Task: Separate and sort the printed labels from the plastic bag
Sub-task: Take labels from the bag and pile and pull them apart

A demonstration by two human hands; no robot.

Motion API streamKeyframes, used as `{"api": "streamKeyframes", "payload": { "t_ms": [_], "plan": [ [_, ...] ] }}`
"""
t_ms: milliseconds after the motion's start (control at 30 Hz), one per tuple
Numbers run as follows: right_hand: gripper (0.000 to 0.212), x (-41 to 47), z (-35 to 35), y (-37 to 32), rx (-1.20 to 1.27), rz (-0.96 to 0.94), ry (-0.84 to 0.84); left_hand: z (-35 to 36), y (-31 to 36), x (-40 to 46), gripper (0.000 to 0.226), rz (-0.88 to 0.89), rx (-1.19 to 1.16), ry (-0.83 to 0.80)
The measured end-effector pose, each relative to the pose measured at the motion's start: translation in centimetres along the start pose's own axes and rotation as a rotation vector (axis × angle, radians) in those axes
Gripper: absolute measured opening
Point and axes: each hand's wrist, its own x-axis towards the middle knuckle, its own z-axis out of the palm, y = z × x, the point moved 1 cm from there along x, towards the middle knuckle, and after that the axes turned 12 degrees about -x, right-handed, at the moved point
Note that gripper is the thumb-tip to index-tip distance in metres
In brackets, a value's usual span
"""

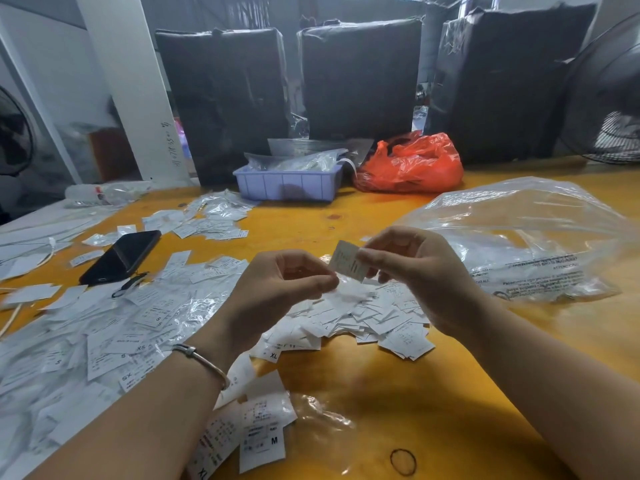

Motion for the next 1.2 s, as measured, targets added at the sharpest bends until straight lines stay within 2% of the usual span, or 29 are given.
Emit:
{"api": "streamKeyframes", "payload": {
  "t_ms": [100, 167, 267, 333, 400, 533, 600, 800, 900, 1033, 1200],
  "plan": [
    [0.019, 0.3, -0.5, 0.4, 0.208, 0.076, 0.014, -0.1, -0.1, 0.0, 0.016, 0.047, -0.015, 0.099],
    [0.023, 0.5, -0.6, 0.5, 0.259, 0.093, 0.025, -0.2, 0.1, 0.1, 0.033, 0.095, -0.042, 0.144],
    [0.043, 0.6, -0.6, 0.7, 0.264, 0.105, 0.026, -0.2, 0.2, 0.2, 0.062, 0.145, -0.050, 0.168],
    [0.051, 0.6, -0.6, 0.7, 0.257, 0.093, 0.017, -0.3, 0.0, 0.2, 0.071, 0.140, -0.024, 0.159],
    [0.052, 0.5, -0.7, 0.6, 0.253, 0.082, 0.011, -0.3, -0.1, 0.1, 0.067, 0.105, -0.037, 0.140],
    [0.044, 0.5, -0.7, 0.7, 0.199, 0.055, 0.017, 0.0, -0.1, 0.1, 0.035, 0.059, -0.051, 0.104],
    [0.038, 0.5, -0.6, 0.7, 0.143, 0.054, 0.016, 0.1, -0.2, 0.1, 0.028, 0.062, -0.041, 0.094],
    [0.031, 0.5, -0.9, 0.9, 0.133, 0.064, 0.087, 0.1, -0.4, 0.2, 0.023, 0.074, -0.044, 0.071],
    [0.028, 0.8, -1.3, 1.1, 0.266, 0.124, 0.100, 0.1, -0.3, 0.1, 0.020, 0.098, -0.016, 0.047],
    [0.033, 1.1, -1.7, 1.2, 0.463, 0.177, 0.078, 0.3, -0.1, -0.1, 0.026, 0.107, -0.017, 0.006],
    [0.034, 1.1, -1.6, 1.2, 0.466, 0.196, 0.044, 0.5, 0.1, -0.3, 0.029, 0.105, -0.046, -0.019]
  ]
}}
